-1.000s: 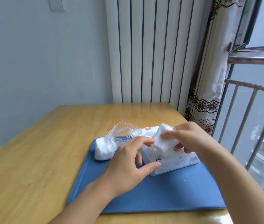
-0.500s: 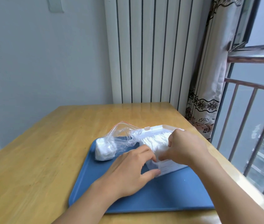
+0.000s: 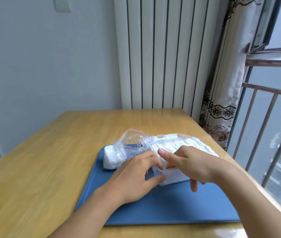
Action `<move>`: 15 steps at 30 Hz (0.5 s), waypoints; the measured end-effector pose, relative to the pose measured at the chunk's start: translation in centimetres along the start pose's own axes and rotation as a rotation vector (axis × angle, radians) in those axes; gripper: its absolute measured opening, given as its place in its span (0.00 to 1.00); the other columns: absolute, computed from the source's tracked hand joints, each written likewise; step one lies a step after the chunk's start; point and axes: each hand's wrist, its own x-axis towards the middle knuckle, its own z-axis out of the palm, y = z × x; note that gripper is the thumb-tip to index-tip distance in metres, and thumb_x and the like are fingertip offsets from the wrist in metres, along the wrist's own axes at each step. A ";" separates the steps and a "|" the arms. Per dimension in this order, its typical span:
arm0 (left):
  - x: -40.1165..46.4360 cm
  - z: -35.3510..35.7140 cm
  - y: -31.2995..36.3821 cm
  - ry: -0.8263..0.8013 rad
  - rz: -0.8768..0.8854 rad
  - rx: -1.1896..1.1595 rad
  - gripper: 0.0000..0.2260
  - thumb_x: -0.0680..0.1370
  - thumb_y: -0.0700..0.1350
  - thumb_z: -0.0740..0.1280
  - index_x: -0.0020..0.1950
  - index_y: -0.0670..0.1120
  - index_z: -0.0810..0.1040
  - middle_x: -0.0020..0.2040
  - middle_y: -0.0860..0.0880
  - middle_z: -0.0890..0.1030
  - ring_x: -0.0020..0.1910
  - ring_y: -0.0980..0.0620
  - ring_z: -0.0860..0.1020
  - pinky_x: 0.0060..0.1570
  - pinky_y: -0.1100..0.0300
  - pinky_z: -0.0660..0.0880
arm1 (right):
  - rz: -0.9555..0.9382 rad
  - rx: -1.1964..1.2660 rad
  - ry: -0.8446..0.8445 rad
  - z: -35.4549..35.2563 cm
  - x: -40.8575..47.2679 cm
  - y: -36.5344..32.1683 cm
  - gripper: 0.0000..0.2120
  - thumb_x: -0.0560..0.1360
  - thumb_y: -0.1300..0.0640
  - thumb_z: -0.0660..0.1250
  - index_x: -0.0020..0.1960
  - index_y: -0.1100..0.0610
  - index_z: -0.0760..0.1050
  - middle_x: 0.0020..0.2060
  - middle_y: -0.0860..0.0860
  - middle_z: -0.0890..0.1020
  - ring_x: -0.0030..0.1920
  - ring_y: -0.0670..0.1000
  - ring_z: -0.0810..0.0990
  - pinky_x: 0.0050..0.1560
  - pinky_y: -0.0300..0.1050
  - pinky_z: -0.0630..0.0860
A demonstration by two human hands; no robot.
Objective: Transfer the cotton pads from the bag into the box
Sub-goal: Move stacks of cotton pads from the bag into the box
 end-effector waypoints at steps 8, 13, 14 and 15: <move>0.0 0.0 0.4 0.092 0.061 -0.126 0.06 0.75 0.49 0.72 0.49 0.53 0.77 0.48 0.56 0.78 0.38 0.56 0.79 0.36 0.61 0.75 | 0.050 -0.147 -0.070 0.8 -0.3 -0.9 0.44 0.69 0.20 0.46 0.43 0.60 0.75 0.32 0.54 0.74 0.31 0.54 0.86 0.36 0.49 0.67; -0.2 -4.0 0.7 0.833 0.068 -0.368 0.09 0.70 0.37 0.66 0.46 0.48 0.81 0.40 0.54 0.81 0.34 0.54 0.77 0.31 0.62 0.72 | -0.350 0.226 0.371 0.0 0.4 -0.3 0.32 0.75 0.27 0.53 0.42 0.51 0.84 0.39 0.47 0.86 0.31 0.43 0.80 0.36 0.42 0.75; -0.1 -4.9 -0.2 0.905 -0.042 -0.359 0.13 0.68 0.38 0.65 0.49 0.49 0.80 0.44 0.54 0.81 0.39 0.53 0.77 0.34 0.61 0.74 | -0.441 0.273 0.482 0.1 0.6 -0.3 0.24 0.79 0.36 0.58 0.43 0.50 0.84 0.38 0.45 0.85 0.33 0.42 0.79 0.36 0.40 0.74; 0.1 -5.5 -1.5 0.902 -0.202 -0.313 0.17 0.66 0.40 0.64 0.54 0.50 0.79 0.50 0.52 0.81 0.46 0.52 0.77 0.39 0.59 0.75 | -0.519 0.281 0.564 0.3 0.9 -0.3 0.15 0.82 0.45 0.63 0.45 0.50 0.85 0.39 0.43 0.85 0.36 0.42 0.80 0.38 0.39 0.74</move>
